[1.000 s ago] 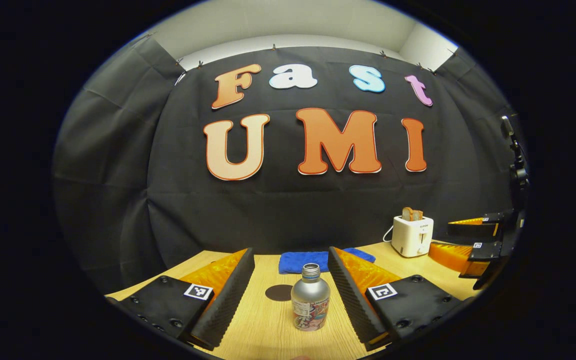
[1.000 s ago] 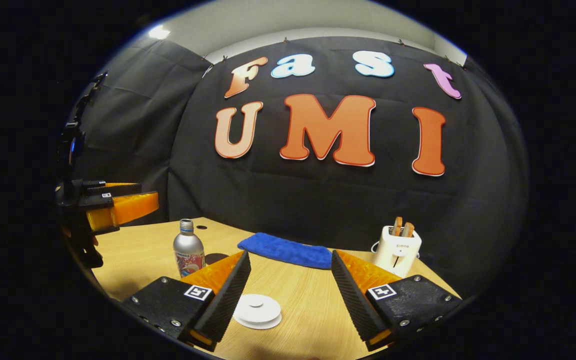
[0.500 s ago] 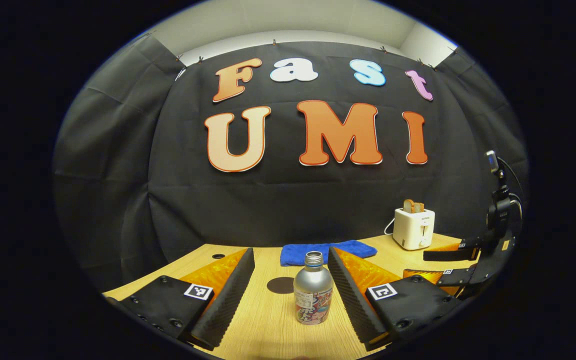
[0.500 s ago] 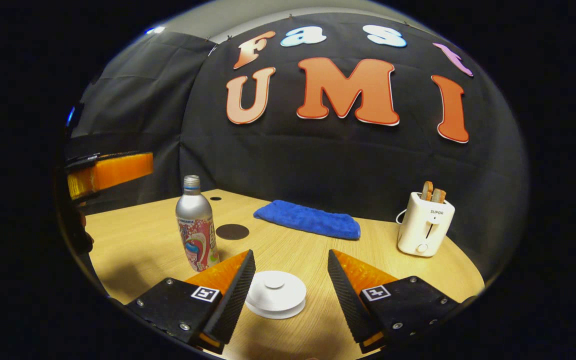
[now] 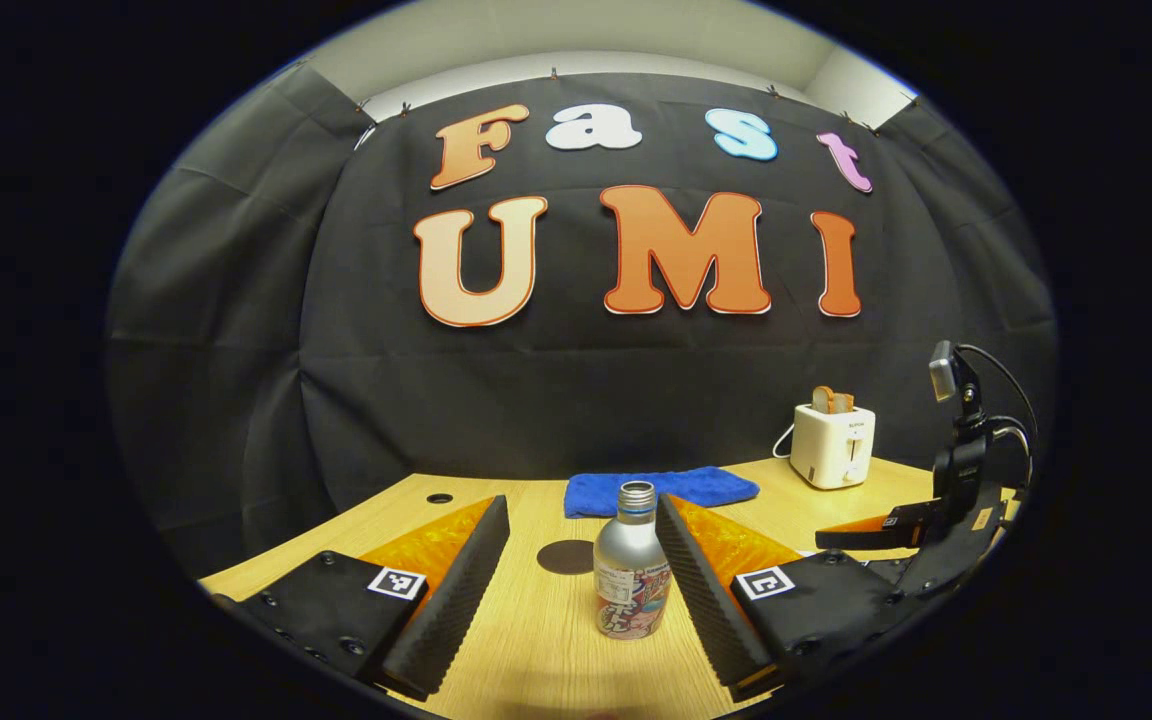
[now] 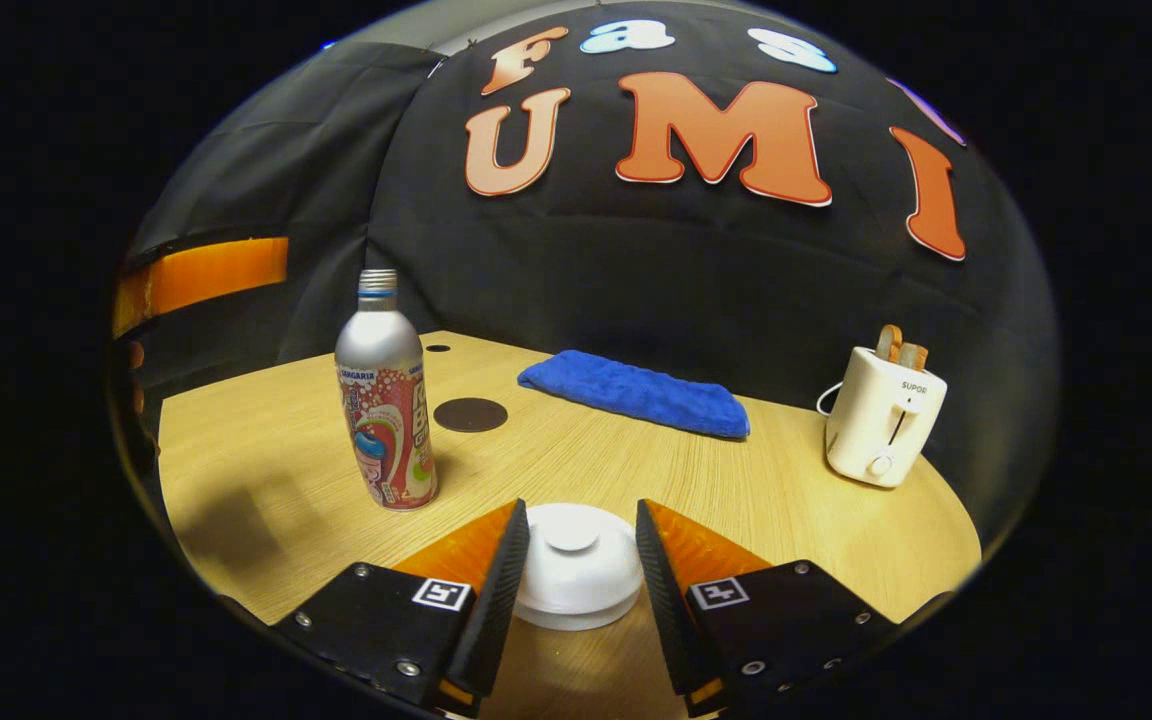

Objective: Open the teacup lid with one hand, grasp the water bottle and pour water into the teacup with the other hand; after pouring, place the water bottle on the coaster and then close the teacup lid.

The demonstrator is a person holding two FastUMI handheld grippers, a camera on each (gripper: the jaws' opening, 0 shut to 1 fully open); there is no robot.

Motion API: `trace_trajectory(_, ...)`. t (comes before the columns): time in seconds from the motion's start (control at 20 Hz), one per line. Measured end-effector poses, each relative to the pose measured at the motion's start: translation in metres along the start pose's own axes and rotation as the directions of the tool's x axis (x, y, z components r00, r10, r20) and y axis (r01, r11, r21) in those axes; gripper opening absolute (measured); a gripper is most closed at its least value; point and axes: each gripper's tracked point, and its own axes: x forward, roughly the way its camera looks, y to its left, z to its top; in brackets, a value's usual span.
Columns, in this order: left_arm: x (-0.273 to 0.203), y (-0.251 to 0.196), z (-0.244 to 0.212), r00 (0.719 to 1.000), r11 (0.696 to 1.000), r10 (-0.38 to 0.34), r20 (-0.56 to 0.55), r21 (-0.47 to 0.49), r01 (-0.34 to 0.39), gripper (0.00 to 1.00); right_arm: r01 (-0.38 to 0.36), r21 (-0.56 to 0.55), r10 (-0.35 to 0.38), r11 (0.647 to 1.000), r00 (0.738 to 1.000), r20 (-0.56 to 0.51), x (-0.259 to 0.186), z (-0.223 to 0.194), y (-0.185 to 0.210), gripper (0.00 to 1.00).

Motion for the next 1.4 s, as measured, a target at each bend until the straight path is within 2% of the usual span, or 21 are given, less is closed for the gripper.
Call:
trace_trajectory(0.05,0.0,0.0,-0.002,1.0,1.0,0.0,-0.005,0.0,0.0,1.0,-0.005,0.006,0.005,1.0,1.0,0.001,0.0,0.001,0.002,0.63)
trace_trajectory(0.1,0.001,0.0,-0.004,1.0,1.0,0.001,-0.01,0.0,-0.001,0.97,-0.006,0.007,0.006,1.0,1.0,0.003,0.002,0.001,0.001,0.53)
trace_trajectory(0.15,0.0,0.0,-0.005,1.0,1.0,0.002,-0.015,0.001,-0.002,1.0,-0.01,0.004,0.01,1.0,1.0,0.001,0.002,0.001,0.001,0.54)
trace_trajectory(0.25,0.001,0.001,-0.009,1.0,1.0,0.002,-0.022,0.0,-0.002,1.0,-0.015,-0.007,0.015,1.0,1.0,0.003,0.002,0.003,0.002,0.49)
trace_trajectory(0.35,0.003,0.0,-0.014,0.999,1.0,-0.001,-0.033,-0.007,0.001,0.99,-0.017,-0.014,0.017,1.0,1.0,0.009,0.003,0.004,0.002,0.41)
trace_trajectory(0.4,0.004,0.001,-0.016,0.999,1.0,-0.002,-0.039,-0.008,0.002,0.99,-0.014,-0.016,0.014,1.0,1.0,0.007,0.003,0.004,0.002,0.31)
trace_trajectory(0.5,0.006,-0.001,-0.021,0.999,1.0,-0.009,-0.05,-0.009,0.009,0.97,-0.01,-0.016,0.01,1.0,1.0,0.008,0.004,0.004,0.001,0.25)
trace_trajectory(0.7,0.014,-0.015,-0.035,0.996,0.999,-0.05,-0.07,-0.006,0.049,0.97,-0.022,0.031,0.022,0.999,1.0,0.01,0.0,0.009,0.001,0.23)
trace_trajectory(0.75,0.016,-0.02,-0.037,0.996,0.998,-0.061,-0.072,-0.008,0.06,1.0,-0.023,0.033,0.022,0.999,1.0,0.019,-0.001,0.013,-0.001,0.22)
trace_trajectory(0.85,0.02,-0.024,-0.046,0.993,0.997,-0.077,-0.089,-0.011,0.076,0.97,-0.023,0.04,0.021,0.999,0.999,0.04,-0.006,0.021,-0.003,0.23)
trace_trajectory(0.9,0.023,-0.028,-0.052,0.991,0.996,-0.084,-0.102,-0.014,0.083,1.0,-0.025,0.041,0.023,0.999,0.999,0.049,-0.011,0.024,-0.003,0.23)
trace_trajectory(0.95,0.025,-0.03,-0.055,0.99,0.996,-0.09,-0.109,-0.018,0.089,0.97,-0.021,0.042,0.018,0.999,0.998,0.061,-0.014,0.028,-0.006,0.23)
trace_trajectory(1.0,0.028,-0.031,-0.06,0.988,0.996,-0.094,-0.12,-0.023,0.092,1.0,-0.018,0.039,0.015,0.999,0.997,0.069,-0.017,0.032,-0.009,0.22)
trace_trajectory(1.05,0.031,-0.033,-0.066,0.986,0.995,-0.097,-0.132,-0.027,0.094,0.97,-0.009,0.04,0.006,0.999,0.997,0.081,-0.02,0.036,-0.013,0.22)
trace_trajectory(1.2,0.037,-0.034,-0.084,0.98,0.994,-0.101,-0.174,-0.049,0.094,0.97,0.008,0.046,-0.013,0.999,0.994,0.108,-0.033,0.045,-0.022,0.22)
trace_trajectory(1.25,0.042,-0.036,-0.09,0.976,0.994,-0.105,-0.191,-0.056,0.096,0.97,0.015,0.047,-0.02,0.999,0.993,0.116,-0.036,0.048,-0.026,0.18)
trace_trajectory(1.3,0.045,-0.037,-0.095,0.973,0.993,-0.108,-0.202,-0.06,0.097,0.97,0.021,0.047,-0.026,0.999,0.992,0.123,-0.04,0.051,-0.029,0.22)
trace_trajectory(1.4,0.05,-0.039,-0.103,0.969,0.993,-0.112,-0.221,-0.059,0.101,0.97,0.031,0.051,-0.037,0.998,0.99,0.133,-0.047,0.054,-0.036,0.22)
